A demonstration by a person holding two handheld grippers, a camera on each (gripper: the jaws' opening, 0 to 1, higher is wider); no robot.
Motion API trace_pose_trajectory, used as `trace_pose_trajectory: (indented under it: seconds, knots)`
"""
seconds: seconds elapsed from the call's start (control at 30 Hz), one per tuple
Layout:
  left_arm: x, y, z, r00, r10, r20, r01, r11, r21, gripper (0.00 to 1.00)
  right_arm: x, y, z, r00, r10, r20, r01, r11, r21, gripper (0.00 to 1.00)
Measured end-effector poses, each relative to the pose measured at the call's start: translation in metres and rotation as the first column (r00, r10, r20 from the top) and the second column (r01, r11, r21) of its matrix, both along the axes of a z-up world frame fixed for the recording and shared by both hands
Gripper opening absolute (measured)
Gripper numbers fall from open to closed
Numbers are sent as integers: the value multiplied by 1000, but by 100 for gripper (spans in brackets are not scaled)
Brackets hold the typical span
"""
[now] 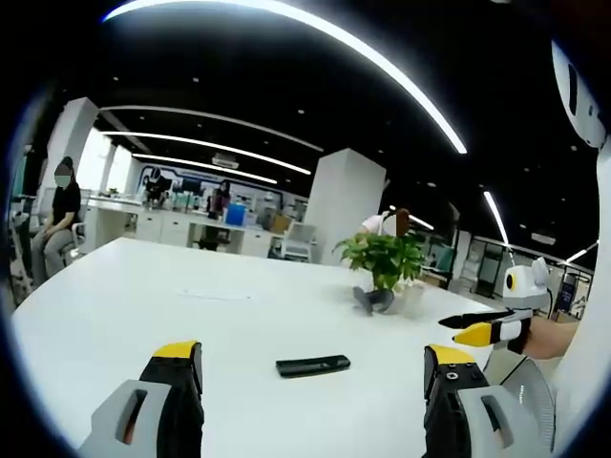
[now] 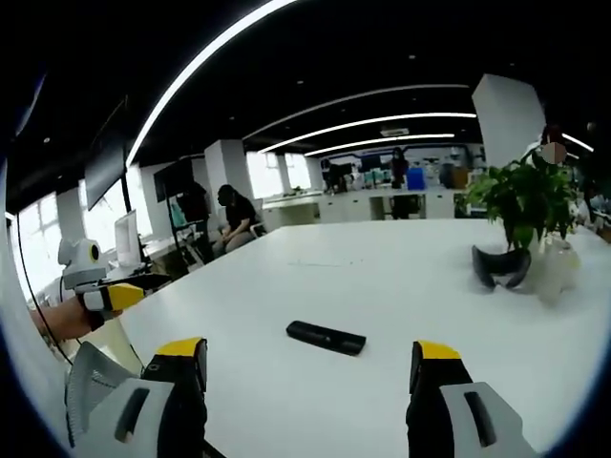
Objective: Press the specified remote control buttons in sequence, fully releasing each button before pressing the next.
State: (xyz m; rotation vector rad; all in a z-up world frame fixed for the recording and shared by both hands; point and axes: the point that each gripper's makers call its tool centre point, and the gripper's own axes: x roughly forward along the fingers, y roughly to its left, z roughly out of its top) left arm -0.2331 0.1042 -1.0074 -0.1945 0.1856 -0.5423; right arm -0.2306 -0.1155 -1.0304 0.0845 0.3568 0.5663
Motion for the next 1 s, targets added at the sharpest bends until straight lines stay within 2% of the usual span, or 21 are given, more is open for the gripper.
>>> trace_pose_trajectory:
  seconds: [1.0]
  knots:
    - [2, 1, -4, 1000, 0, -8, 0, 1000, -13, 100, 3, -4, -1, 1000, -11, -2, 11, 1000, -7, 86]
